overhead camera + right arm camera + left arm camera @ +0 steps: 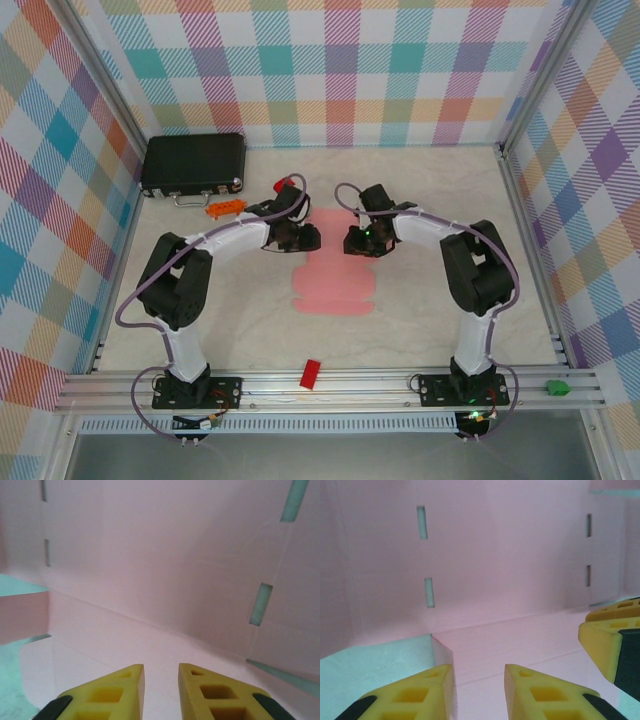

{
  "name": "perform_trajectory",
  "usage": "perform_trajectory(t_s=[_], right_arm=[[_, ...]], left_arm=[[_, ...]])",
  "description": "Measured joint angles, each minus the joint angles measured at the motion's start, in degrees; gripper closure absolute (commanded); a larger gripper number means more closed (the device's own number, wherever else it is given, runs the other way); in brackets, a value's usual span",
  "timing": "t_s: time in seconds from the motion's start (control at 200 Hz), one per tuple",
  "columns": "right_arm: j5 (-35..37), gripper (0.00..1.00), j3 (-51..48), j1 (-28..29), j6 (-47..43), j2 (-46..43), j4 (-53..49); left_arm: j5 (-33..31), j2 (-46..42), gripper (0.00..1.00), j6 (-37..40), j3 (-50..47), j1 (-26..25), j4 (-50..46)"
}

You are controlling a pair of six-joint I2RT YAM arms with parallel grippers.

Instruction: Fold the paper box

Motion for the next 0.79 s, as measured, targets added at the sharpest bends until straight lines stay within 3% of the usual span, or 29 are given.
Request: perform_trajectory(t_s=[0.22,0.43,0.795], right_arm=[[0.2,0.7,-3.0,-2.8,0.3,-8.6,0.8],[0.1,0.65,-9.2,-7.2,0.7,-13.0,1.0],[-2.5,0.61,-15.3,-9.4,1.3,-12.9,3.4]], left_arm=[[-1.3,-0.2,0.72,1.4,4.6,-2.6,-2.5],[0.0,3.9,1.0,2.0,9.1,-5.7,-2.7],[1.7,13.4,1.0,-1.0,9.5,-6.1,-1.1]])
